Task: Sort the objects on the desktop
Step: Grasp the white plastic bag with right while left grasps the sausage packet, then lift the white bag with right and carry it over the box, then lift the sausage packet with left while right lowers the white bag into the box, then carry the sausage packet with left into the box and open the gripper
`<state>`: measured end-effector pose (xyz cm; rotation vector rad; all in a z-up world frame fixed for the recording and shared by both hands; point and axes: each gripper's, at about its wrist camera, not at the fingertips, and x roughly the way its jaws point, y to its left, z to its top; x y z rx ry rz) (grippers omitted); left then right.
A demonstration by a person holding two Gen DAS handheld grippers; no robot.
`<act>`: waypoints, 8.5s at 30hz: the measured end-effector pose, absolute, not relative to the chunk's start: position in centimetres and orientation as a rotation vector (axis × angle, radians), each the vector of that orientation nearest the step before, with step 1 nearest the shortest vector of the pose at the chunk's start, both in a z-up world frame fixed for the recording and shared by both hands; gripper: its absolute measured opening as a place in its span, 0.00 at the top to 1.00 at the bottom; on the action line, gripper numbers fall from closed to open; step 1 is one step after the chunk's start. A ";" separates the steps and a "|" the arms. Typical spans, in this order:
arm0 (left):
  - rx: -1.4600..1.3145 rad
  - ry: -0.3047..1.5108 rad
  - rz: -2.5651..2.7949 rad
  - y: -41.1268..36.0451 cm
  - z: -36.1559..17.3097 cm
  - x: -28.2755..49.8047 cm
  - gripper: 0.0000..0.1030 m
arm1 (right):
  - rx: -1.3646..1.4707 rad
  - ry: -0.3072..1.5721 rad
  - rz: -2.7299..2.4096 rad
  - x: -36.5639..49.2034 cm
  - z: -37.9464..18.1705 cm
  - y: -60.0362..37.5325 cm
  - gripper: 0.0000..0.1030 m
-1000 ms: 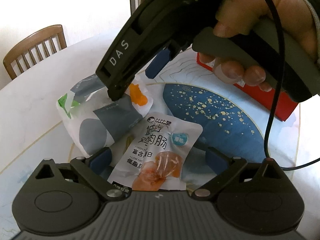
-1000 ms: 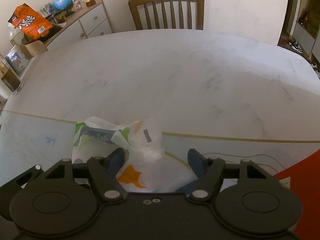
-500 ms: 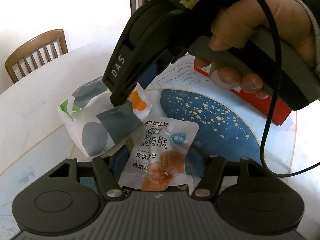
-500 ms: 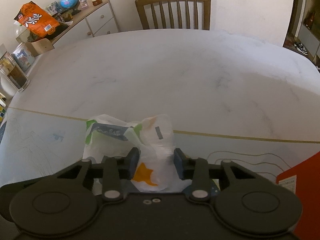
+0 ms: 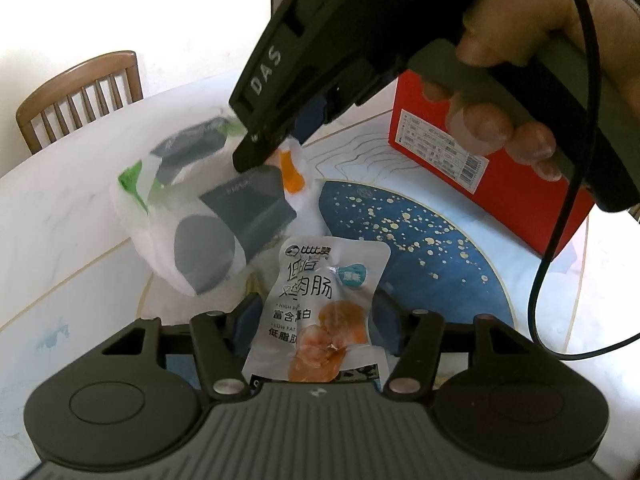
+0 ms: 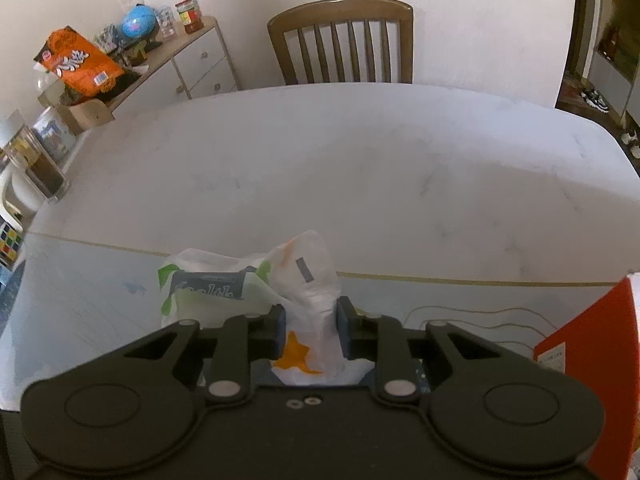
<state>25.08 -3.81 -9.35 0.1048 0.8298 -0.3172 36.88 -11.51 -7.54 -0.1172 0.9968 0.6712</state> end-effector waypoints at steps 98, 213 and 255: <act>0.061 0.997 -0.267 -16.6 -6.0 21.2 0.15 | 0.030 0.878 0.428 32.9 0.9 -40.7 0.75; 0.137 0.977 -0.310 -28.2 -2.2 40.1 0.44 | -0.189 0.990 0.527 36.5 -3.5 -44.5 0.75; 0.042 1.020 -0.320 -26.6 -1.1 39.8 0.30 | -0.219 0.946 0.577 36.0 -1.8 -43.8 0.45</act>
